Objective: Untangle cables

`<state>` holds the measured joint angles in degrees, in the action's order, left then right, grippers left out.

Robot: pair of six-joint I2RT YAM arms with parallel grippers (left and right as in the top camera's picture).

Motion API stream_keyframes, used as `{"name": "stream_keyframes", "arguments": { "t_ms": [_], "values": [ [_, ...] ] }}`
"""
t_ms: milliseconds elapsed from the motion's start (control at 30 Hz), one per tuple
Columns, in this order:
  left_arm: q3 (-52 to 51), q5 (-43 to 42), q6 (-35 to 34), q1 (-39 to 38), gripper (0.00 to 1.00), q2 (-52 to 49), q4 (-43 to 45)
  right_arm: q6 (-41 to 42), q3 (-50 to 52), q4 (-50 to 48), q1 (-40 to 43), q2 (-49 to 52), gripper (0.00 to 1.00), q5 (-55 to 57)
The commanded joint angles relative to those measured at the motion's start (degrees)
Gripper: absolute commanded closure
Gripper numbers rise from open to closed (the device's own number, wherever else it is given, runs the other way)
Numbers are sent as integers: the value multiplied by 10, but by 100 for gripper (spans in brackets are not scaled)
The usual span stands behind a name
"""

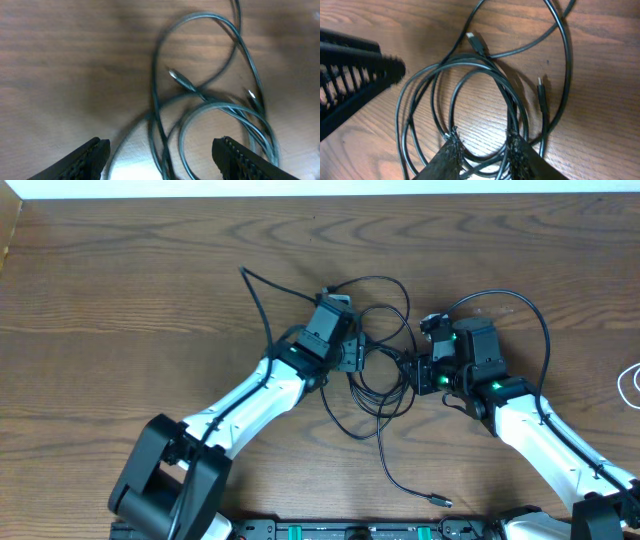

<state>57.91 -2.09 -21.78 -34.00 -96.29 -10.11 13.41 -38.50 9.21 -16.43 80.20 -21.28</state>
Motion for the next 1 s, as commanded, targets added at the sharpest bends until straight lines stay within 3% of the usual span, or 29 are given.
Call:
{"name": "stream_keyframes", "arguments": {
  "t_ms": [0,200,467,600,767,967],
  "values": [
    [8,92,30,-3,28,-26,15,3,-1,13,-2,-1,66,8],
    [8,91,57,-3,30,-68,21,3,-1,38,-1,-1,57,44],
    [8,55,116,-5,31,-74,12,3,-1,67,-1,-1,38,105],
    [8,56,139,-3,25,-62,-9,3,0,81,-1,-1,35,109],
    [8,52,139,-4,25,-15,-29,3,0,84,-1,0,34,122],
    [8,-25,154,-4,25,25,-24,24,0,83,-1,0,32,124]
  ]
}}
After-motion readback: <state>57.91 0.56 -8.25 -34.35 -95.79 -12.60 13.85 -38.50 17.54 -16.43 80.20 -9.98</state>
